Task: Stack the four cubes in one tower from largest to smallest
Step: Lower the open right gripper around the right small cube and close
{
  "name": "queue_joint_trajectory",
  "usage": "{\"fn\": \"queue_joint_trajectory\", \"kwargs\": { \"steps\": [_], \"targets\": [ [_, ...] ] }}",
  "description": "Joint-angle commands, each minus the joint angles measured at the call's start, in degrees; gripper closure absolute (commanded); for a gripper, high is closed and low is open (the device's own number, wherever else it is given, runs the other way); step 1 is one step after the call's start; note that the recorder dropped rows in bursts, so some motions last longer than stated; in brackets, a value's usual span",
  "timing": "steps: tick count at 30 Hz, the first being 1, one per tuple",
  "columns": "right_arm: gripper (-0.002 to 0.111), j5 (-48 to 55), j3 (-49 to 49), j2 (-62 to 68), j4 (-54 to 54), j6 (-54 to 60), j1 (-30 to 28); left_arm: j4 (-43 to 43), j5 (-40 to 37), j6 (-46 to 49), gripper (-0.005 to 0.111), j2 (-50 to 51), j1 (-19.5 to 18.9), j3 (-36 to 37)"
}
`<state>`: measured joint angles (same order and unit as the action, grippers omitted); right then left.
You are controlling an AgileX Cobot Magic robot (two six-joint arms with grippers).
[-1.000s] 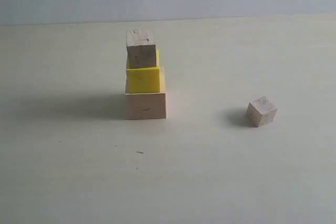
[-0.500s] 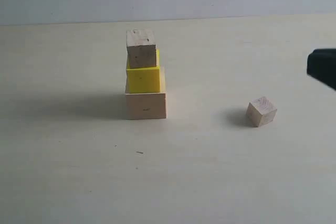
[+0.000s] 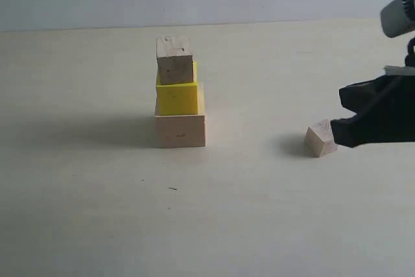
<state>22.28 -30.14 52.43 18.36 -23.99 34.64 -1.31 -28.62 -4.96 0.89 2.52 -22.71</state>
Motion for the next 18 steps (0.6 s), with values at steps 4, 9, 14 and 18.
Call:
{"fn": "queue_joint_trajectory", "kwargs": {
  "steps": [4, 9, 14, 18],
  "targets": [
    [0.108, 6.3, -8.3, 16.2, 19.0, -14.5, 0.0, 0.4, 0.1, 0.1, 0.107, -0.4, 0.4, 0.2],
    [0.108, 6.1, -12.5, 24.9, 13.0, -13.3, -2.8, 0.4, -0.4, 0.1, 0.107, -0.4, 0.4, 0.2],
    [0.108, -0.1, -13.6, 25.6, -1.7, 4.5, -2.8, 0.4, -0.3, 0.1, 0.107, -0.4, 0.4, 0.2],
    [0.108, 1.2, -16.8, 27.0, 3.2, 0.1, -6.6, 0.4, -0.5, 0.2, 0.107, -0.4, 0.4, 0.2]
  ]
}}
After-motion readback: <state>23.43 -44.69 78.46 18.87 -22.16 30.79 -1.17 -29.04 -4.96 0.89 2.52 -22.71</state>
